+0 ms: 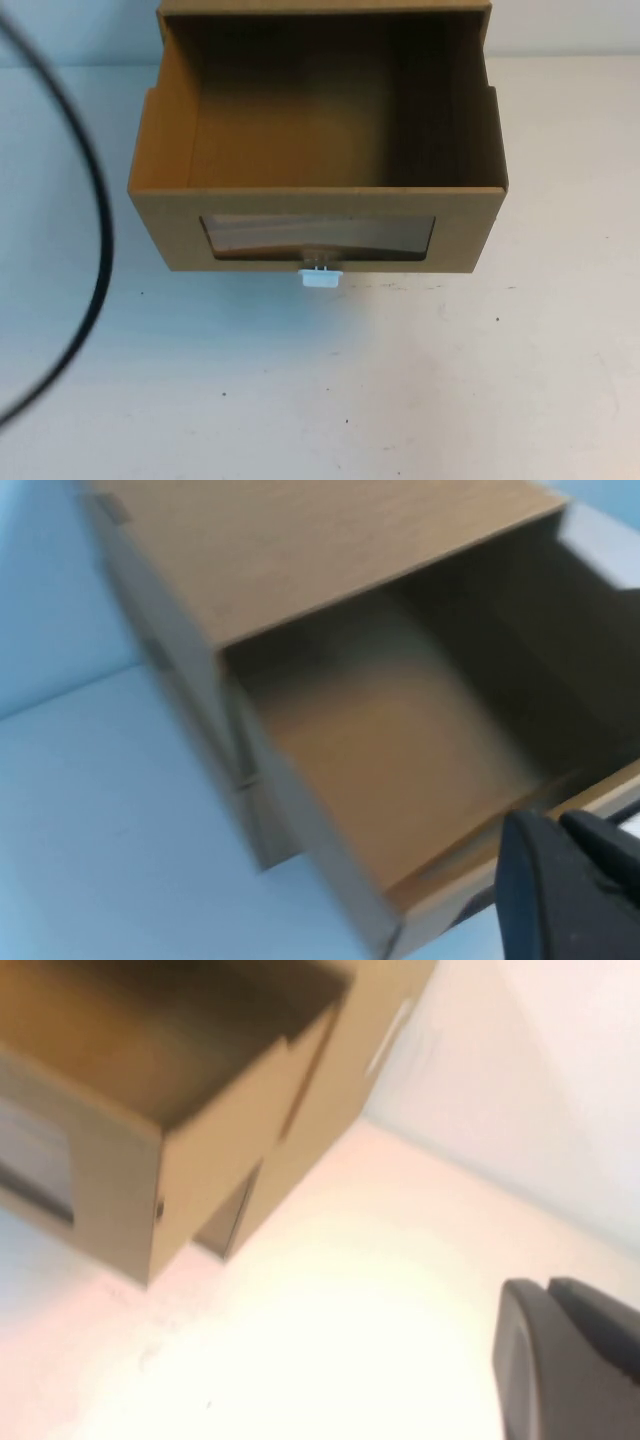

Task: Open the shoe box
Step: 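Pull the top drawer of the cardboard box fully open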

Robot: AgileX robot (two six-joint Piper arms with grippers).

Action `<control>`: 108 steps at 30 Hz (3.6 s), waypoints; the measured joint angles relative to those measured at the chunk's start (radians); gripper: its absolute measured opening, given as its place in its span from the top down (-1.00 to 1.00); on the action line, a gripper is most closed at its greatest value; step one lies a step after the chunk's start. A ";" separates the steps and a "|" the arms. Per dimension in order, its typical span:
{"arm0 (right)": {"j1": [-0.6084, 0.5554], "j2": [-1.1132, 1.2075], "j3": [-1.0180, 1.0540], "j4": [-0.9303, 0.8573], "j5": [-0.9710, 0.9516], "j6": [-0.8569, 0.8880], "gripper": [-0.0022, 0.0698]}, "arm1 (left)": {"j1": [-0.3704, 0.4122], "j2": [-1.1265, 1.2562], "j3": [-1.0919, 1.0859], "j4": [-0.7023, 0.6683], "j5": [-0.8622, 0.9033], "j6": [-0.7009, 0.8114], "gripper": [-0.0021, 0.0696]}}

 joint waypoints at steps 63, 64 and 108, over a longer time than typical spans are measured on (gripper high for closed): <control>0.000 -0.127 0.141 0.048 -0.003 0.052 0.98 | 0.000 -0.946 1.407 0.325 -0.745 -0.248 0.96; 0.000 -0.127 0.141 0.048 -0.003 0.052 0.98 | 0.000 -0.950 1.411 0.326 -0.730 -0.262 0.96; -0.350 -0.241 0.141 0.195 -0.140 0.107 0.98 | 0.000 -0.954 1.417 0.385 -0.656 -0.297 0.96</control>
